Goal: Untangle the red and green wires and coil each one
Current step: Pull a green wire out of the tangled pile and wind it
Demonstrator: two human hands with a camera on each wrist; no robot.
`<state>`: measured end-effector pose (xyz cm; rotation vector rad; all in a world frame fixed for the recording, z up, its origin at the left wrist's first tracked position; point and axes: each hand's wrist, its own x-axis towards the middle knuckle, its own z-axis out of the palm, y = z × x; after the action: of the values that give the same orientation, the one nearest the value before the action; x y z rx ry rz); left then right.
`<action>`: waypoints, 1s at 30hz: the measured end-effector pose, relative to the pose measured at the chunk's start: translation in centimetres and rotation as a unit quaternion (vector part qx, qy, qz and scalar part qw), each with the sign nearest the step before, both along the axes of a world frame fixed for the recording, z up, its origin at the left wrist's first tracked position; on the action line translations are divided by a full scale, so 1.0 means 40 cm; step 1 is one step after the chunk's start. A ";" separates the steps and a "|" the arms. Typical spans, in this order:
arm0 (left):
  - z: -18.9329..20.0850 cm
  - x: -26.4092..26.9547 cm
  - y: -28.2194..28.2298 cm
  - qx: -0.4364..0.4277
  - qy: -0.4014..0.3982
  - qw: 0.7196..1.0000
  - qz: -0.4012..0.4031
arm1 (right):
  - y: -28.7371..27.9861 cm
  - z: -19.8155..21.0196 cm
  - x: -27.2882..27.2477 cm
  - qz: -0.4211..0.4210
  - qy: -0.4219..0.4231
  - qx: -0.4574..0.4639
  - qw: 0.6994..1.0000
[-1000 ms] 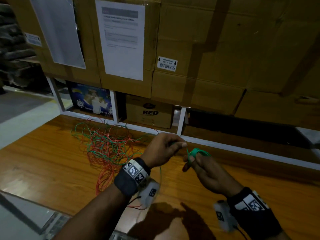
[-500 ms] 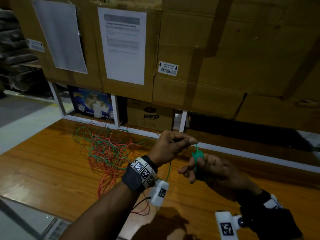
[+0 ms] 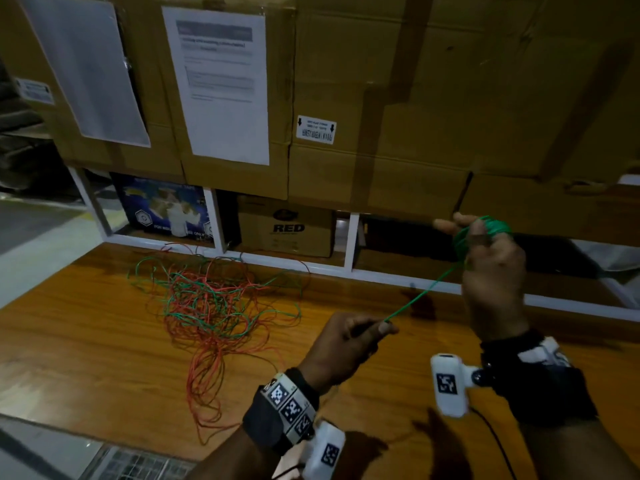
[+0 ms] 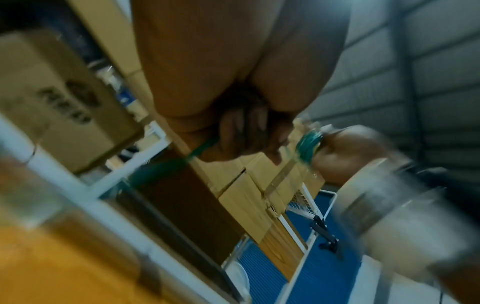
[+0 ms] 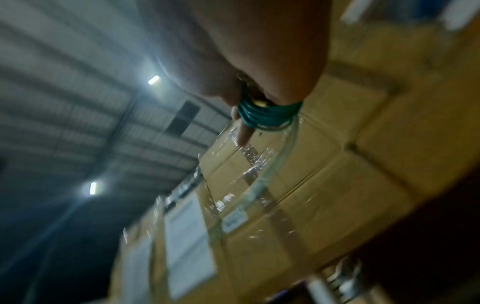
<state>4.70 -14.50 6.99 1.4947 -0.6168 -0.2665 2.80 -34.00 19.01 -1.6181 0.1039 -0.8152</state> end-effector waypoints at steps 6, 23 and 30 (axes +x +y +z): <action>0.042 0.031 0.052 0.082 -0.125 0.988 0.027 | -0.006 -0.130 -0.009 -0.065 0.229 -0.450 0.860; 0.093 0.114 0.072 0.019 -0.087 0.995 0.054 | 0.076 -0.155 -0.104 0.530 0.199 0.066 0.822; 0.037 0.028 -0.008 0.001 -0.050 0.999 -0.001 | 0.096 -0.037 -0.073 0.387 -0.004 0.330 0.861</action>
<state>5.84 -14.83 8.46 1.5168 -0.6980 -0.1956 -0.11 -30.15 17.53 -0.8643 -0.2454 -0.1136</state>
